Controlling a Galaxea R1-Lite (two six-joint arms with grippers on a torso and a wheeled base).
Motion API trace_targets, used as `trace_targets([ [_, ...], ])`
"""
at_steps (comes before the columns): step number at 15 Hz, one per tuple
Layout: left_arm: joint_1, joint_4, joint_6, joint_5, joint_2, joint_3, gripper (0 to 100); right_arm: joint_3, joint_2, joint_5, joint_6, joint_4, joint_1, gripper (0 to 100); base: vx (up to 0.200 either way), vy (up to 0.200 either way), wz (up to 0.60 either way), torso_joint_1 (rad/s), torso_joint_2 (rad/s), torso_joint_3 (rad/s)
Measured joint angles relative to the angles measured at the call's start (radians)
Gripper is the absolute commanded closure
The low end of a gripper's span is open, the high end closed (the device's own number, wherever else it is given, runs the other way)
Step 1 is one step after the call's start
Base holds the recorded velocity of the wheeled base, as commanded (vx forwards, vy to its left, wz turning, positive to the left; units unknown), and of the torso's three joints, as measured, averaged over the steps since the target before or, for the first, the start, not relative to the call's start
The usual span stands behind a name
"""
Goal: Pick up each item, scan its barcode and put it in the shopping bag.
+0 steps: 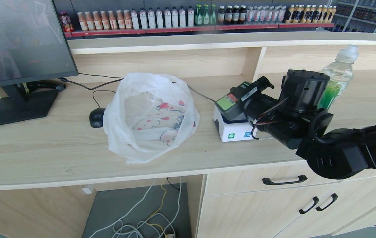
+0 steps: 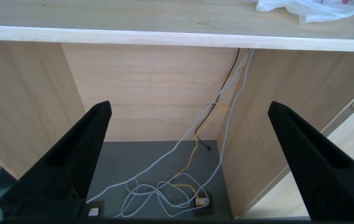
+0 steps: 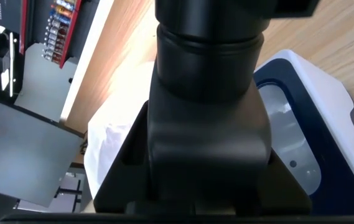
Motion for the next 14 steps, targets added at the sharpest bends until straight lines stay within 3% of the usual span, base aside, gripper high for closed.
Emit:
trace_targets([
  [14, 0.0, 0.0, 0.0, 0.0, 0.0, 0.0, 0, 0.001, 0.001, -0.001, 0.01, 0.001, -0.036, 100, 0.0, 0.0, 0.0, 0.0, 0.0, 0.0],
])
